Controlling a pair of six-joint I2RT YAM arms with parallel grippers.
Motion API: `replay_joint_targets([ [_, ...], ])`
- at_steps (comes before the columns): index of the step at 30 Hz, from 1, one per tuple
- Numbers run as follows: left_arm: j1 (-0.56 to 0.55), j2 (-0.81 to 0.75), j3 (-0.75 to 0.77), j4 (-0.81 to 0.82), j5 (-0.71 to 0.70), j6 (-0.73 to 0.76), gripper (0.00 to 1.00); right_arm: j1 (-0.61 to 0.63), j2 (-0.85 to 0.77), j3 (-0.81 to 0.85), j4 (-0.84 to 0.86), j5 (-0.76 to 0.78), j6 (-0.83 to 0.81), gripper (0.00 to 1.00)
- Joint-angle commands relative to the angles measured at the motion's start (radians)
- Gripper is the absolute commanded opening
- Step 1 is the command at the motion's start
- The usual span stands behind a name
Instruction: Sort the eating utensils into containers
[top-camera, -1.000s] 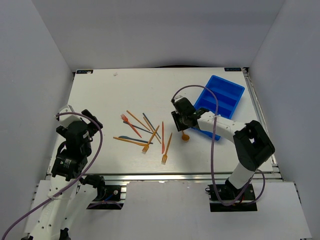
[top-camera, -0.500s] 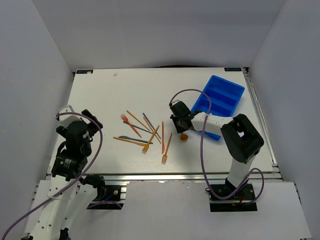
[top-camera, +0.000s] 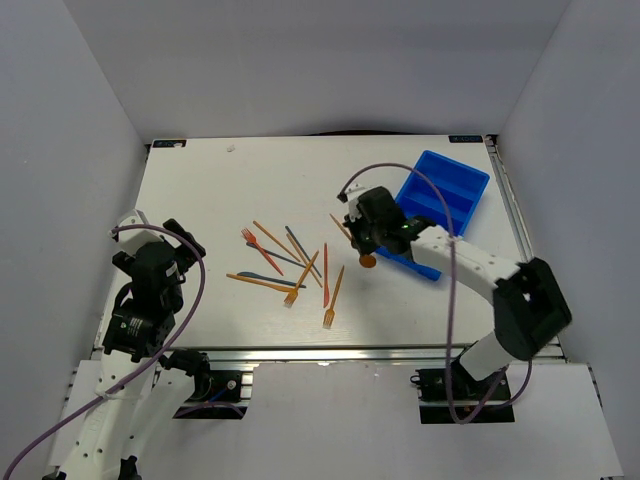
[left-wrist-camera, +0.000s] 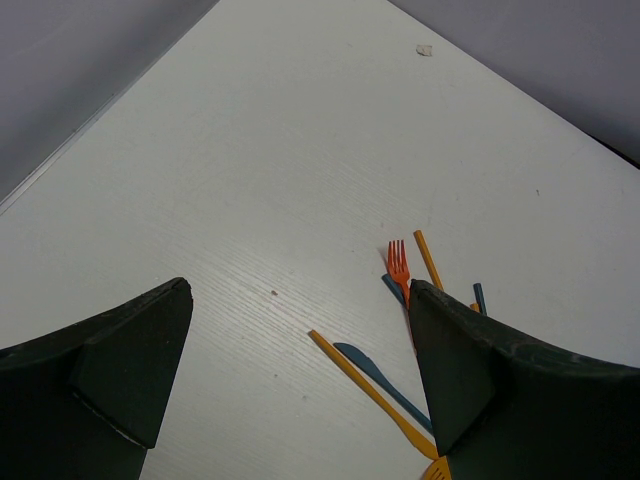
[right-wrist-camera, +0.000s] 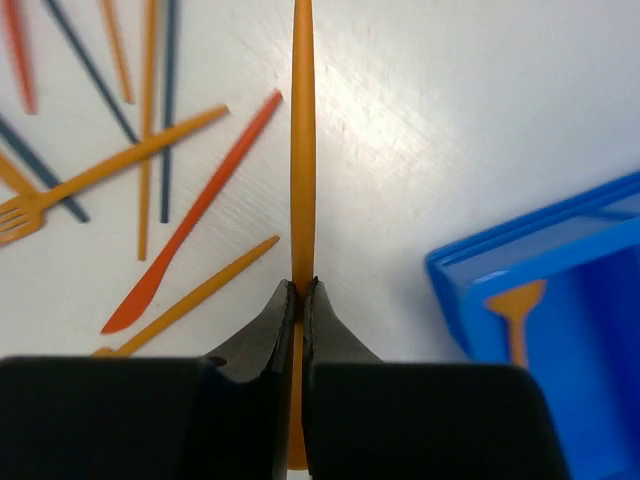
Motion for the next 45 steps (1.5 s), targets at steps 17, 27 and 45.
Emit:
replay_joint_targets([
  [17, 0.000, 0.005, -0.006, 0.005, 0.024, 0.006, 0.98, -0.384, -0.184, -0.190, 0.103, -0.117, -0.573, 0.00],
  [27, 0.000, 0.007, -0.004, 0.005, 0.027, 0.007, 0.98, -0.395, -0.186, -0.207, 0.055, -0.076, -0.532, 0.00],
  [45, 0.000, 0.024, -0.003, 0.001, 0.013, 0.004, 0.98, -0.218, -0.368, 0.018, 0.020, -0.021, -0.072, 0.89],
])
